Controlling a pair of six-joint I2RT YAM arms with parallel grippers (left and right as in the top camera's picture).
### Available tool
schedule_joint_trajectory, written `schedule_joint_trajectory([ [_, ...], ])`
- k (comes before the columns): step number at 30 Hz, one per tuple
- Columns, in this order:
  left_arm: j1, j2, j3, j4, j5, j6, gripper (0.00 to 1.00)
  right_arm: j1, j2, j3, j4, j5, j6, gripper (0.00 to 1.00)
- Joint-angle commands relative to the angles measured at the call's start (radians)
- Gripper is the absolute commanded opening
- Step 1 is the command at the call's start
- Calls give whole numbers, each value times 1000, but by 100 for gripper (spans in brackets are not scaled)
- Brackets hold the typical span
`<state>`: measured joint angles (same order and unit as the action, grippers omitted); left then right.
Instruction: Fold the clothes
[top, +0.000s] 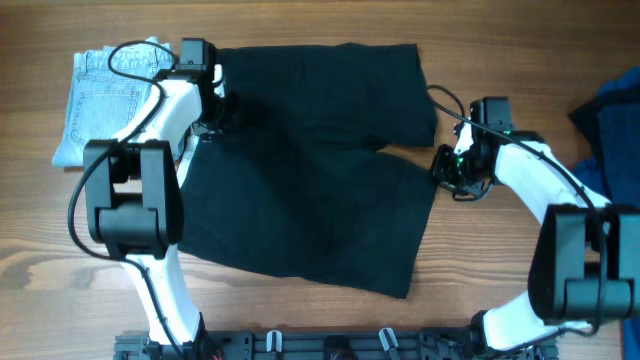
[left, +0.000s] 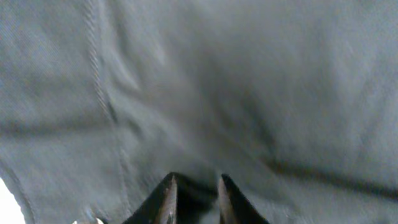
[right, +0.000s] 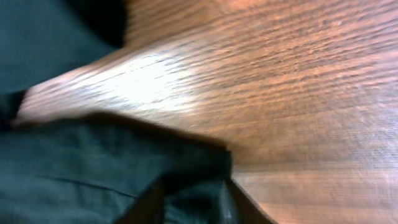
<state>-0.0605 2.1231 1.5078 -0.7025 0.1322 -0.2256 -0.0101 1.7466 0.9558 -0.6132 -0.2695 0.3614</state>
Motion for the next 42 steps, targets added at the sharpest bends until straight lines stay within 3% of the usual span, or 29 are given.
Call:
schedule_joint_trajectory([
  [1,-12,-174,-15,-26,16,13,30,2,62,-31,55,29,16,15],
  [3,-12,-238,-15,-40,16,13,34,2,94,-42,80,56,47,4],
  [10,-11,-452,-15,-150,-3,18,49,-14,141,-37,190,202,58,4],
  [13,-11,-472,-15,-225,-3,34,58,-58,141,-13,206,210,58,4],
  [17,-11,-463,-15,-314,-30,40,60,-119,141,-7,217,250,56,4],
  [18,-11,-462,-15,-332,-44,40,61,-135,141,-6,222,250,46,6],
  [20,-11,-462,-15,-356,-77,40,61,-159,139,-6,229,210,5,29],
  [23,-10,-463,-15,-403,-113,40,63,-196,117,-6,224,34,-55,42],
  [29,-9,-463,-16,-569,-134,35,66,-274,-15,-6,103,-124,-75,45],
  [34,-9,-470,-16,-699,-134,36,45,-279,-212,-6,-45,-134,-75,49],
  [37,-9,-521,-16,-754,-133,26,55,-279,-402,-6,-156,-136,-70,53],
  [42,-8,-615,-35,-783,-134,-59,56,-279,-551,-6,-278,-138,-43,62],
])
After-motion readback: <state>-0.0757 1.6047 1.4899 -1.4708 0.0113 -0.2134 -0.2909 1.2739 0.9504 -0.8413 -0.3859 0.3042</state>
